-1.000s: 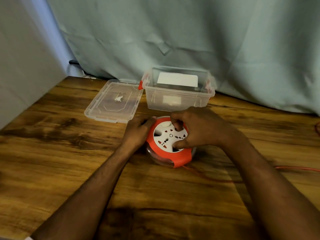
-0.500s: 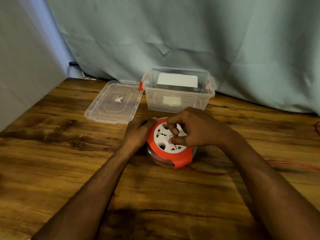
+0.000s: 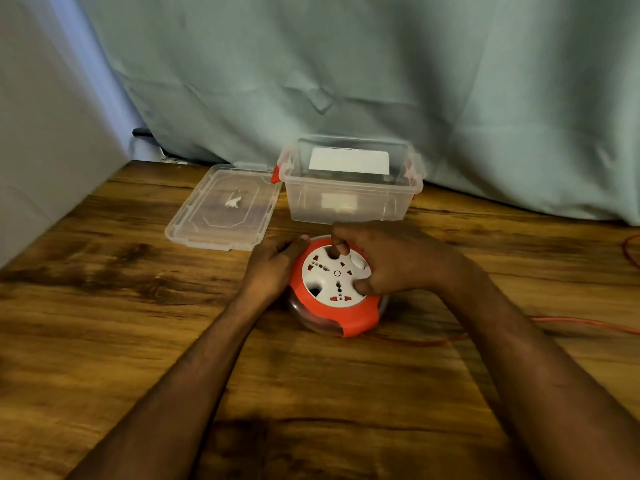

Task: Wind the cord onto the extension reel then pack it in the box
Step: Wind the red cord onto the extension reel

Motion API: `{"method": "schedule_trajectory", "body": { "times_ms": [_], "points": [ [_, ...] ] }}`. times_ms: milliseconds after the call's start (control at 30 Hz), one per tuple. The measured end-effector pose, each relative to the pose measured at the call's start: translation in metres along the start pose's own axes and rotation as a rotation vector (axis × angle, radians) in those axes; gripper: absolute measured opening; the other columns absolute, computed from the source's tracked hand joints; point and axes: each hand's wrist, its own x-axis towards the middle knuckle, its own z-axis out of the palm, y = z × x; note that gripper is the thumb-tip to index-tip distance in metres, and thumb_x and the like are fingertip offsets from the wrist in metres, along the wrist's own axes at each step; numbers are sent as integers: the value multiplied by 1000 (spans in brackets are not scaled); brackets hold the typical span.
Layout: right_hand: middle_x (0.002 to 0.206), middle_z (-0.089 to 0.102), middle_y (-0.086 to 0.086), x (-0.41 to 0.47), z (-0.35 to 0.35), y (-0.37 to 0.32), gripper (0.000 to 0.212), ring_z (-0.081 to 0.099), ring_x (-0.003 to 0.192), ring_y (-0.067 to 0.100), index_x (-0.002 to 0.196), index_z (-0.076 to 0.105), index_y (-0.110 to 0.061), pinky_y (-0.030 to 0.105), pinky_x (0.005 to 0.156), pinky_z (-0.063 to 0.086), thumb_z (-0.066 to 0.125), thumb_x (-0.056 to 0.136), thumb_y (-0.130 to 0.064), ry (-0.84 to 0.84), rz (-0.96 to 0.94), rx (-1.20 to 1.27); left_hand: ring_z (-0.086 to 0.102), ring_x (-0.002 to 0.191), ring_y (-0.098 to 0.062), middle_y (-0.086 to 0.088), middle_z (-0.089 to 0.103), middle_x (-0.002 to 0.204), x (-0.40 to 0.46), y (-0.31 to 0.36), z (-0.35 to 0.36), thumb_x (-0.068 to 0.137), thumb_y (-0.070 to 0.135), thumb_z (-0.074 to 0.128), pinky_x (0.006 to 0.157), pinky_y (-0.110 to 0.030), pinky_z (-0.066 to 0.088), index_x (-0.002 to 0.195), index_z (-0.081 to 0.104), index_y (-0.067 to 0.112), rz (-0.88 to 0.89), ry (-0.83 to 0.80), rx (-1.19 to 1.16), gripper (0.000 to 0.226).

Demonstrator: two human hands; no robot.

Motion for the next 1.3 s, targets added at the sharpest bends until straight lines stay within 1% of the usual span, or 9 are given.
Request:
{"method": "schedule_trajectory", "body": {
  "times_ms": [167, 333, 500, 667, 767, 833, 1000, 1167, 1300],
  "points": [
    [87, 53, -19, -2, -1, -7, 51, 45, 71, -4, 87, 40, -38, 18, 53, 29, 78, 62, -61, 30, -7, -131, 77, 75, -6, 15, 80, 80, 0, 1, 0, 104, 34, 56, 71, -26, 57, 89, 76, 36, 18, 15, 11, 25],
    [70, 38, -20, 0, 2, -13, 51, 38, 63, -1, 68, 33, -37, 20, 52, 20, 69, 64, -72, 25, -12, -228, 79, 81, -18, 0, 82, 88, 0, -2, 0, 104, 33, 56, 80, -40, 63, 93, 78, 30, 13, 3, -16, 25],
    [61, 33, -20, 2, 5, -18, 59, 35, 57, 0, 60, 27, -36, 21, 51, 19, 69, 67, -76, 107, -1, -226, 79, 84, -17, 2, 82, 91, 1, -4, 0, 105, 32, 54, 83, -41, 63, 95, 78, 30, 19, 4, -17, 25],
    [83, 73, -7, 7, 13, -25, 58, 61, 68, 13, 53, 31, -31, 30, 63, 48, 63, 78, -73, 132, 5, -205, 79, 84, -15, 3, 82, 92, 2, -5, 0, 106, 32, 53, 80, -37, 63, 101, 78, 28, 32, -7, -11, 26],
    [83, 71, -9, 6, 4, -19, 43, 65, 78, 10, 63, 47, -28, 24, 59, 43, 71, 79, -60, 107, -1, -149, 79, 85, -15, 1, 82, 94, 2, -5, -1, 106, 30, 53, 80, -36, 62, 105, 78, 24, 41, -8, 0, 26],
    [98, 71, -12, 2, -3, -14, 23, 62, 87, 8, 81, 56, -33, 20, 59, 41, 76, 77, -43, 92, -29, -115, 79, 84, -14, 1, 82, 93, 2, -5, 0, 105, 30, 54, 79, -35, 63, 105, 79, 23, 34, -6, -4, 26],
    [107, 62, -27, -2, -11, -6, 53, 53, 90, -2, 114, 57, -43, 15, 59, 38, 79, 70, -23, 40, -22, -22, 79, 84, -15, -1, 82, 93, 3, -6, -1, 105, 31, 54, 77, -33, 62, 109, 79, 20, 22, -9, 3, 27],
    [108, 50, -31, -1, -8, -2, 61, 45, 85, -25, 118, 49, -50, 9, 47, 40, 82, 73, -24, -19, -2, 13, 78, 79, -8, 12, 81, 84, 2, -5, 0, 106, 29, 52, 66, -18, 59, 100, 76, 32, 43, -17, 23, 25],
    [125, 60, -18, 0, -5, 1, 64, 55, 85, 0, 121, 44, -48, 16, 53, 46, 82, 73, -28, -11, 4, 33, 79, 85, -17, 2, 82, 90, 3, -5, 0, 107, 29, 52, 72, -26, 60, 108, 78, 21, 21, -10, 9, 28]
  ]
}}
